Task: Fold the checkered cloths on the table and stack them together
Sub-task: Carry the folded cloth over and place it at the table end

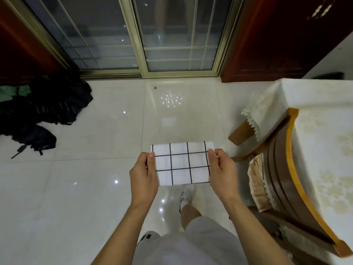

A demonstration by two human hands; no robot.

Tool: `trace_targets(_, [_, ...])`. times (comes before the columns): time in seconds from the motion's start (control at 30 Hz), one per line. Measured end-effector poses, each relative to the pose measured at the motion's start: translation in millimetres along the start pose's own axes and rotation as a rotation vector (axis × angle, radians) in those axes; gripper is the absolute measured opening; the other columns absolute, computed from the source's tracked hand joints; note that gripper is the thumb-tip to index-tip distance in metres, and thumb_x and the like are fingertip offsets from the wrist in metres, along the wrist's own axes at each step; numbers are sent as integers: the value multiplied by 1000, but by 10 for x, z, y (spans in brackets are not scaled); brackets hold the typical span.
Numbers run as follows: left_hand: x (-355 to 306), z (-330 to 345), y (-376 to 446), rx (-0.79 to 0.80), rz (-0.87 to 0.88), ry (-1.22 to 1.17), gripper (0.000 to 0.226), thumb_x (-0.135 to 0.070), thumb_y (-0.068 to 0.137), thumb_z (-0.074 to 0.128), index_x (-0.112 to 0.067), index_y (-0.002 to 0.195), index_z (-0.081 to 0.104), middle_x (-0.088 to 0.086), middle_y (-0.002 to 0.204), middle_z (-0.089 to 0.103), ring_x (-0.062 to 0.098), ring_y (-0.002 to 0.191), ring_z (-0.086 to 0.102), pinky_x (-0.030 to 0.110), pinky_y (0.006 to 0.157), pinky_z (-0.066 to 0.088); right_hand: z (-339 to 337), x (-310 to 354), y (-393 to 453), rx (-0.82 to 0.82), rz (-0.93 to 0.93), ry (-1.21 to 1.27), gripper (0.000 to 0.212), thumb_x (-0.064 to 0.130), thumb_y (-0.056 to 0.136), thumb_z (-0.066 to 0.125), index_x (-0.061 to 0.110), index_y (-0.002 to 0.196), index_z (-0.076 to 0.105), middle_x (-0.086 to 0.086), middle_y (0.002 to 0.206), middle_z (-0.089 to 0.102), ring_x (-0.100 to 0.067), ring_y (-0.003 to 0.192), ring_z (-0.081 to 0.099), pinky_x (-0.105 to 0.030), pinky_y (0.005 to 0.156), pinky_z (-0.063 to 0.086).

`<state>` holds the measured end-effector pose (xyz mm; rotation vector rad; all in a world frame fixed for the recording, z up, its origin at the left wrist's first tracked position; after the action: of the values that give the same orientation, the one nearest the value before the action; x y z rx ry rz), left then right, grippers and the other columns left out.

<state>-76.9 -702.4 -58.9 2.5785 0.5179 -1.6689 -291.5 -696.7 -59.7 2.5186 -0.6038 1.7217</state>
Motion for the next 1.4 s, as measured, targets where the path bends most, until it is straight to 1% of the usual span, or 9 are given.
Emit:
trace_targets(0.23, [-552,614,990,10,-1,10,36,-29,105,42,-13,74,49,-5,60,40,6,54,35,19,50,31,-158,325,1242,2,-20,20,39,22,105,47,21,66,41,15,51,46,-3,49,37,-18,48,30])
trace_targets(0.37, [-725,910,1405,29,-11,30,35,-30,105,42,-15,75,50,-3,60,42,6,53,36,18,50,32,-220,358,1754,-14,-10,-14,40,25,104,47,22,65,39,14,51,43,-6,51,34,-21,51,27])
trace_targets(0.7, [-1016,1326,2495,81,13,42,34,-29,105,44,-19,73,51,-6,58,43,5,53,40,16,49,33,-51,496,2781,-54,43,-5,34,27,104,47,24,71,47,13,54,48,-1,52,45,-14,50,34])
trace_targets(0.87, [-1126,1612,3265,160,14,38,33,-30,105,44,-20,74,52,-7,62,51,2,55,46,15,50,36,61,636,3415,-100,67,-13,39,25,105,46,24,66,39,18,52,49,-3,49,41,-16,49,31])
trace_targets(1.0, [-1368,1797,4049,239,75,61,33,-29,105,44,-22,73,50,-9,58,46,3,52,42,15,48,33,231,809,4010,-169,120,-22,39,28,105,46,24,66,40,18,54,51,0,51,43,-15,50,33])
trace_targets(1.07, [-1515,1880,4410,272,112,72,33,-29,104,44,-22,73,49,-7,56,43,4,50,40,18,47,32,291,912,4298,-220,140,-44,38,29,104,47,23,67,42,12,56,52,-1,54,45,-17,50,33])
trace_targets(1.17, [-1718,1965,4921,312,145,113,31,-28,104,43,-25,75,50,0,60,52,4,53,47,16,47,34,402,1055,4711,-271,139,-48,36,31,103,48,18,70,49,3,62,54,-4,57,48,-29,55,40])
trace_targets(1.27, [-1884,2106,5354,359,193,160,28,-27,105,42,-22,79,52,-2,65,56,1,59,52,15,49,39,468,1169,5055,-303,167,-47,37,30,104,47,16,70,48,3,61,51,-7,57,45,-30,55,37])
trace_targets(1.4, [-2027,2394,5771,412,226,206,29,-33,104,42,-21,79,53,-1,67,57,10,65,54,24,52,42,423,1221,5362,-378,223,-27,40,29,104,48,12,68,40,6,58,41,-7,55,36,-33,55,33])
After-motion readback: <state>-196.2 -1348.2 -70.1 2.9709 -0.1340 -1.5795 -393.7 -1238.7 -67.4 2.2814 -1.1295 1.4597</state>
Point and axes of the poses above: each hand's wrist, its own y-axis towards the middle knuckle, its own z-axis out of the palm, x = y × z, the point moved 4 cm from there along y, towards the middle knuckle
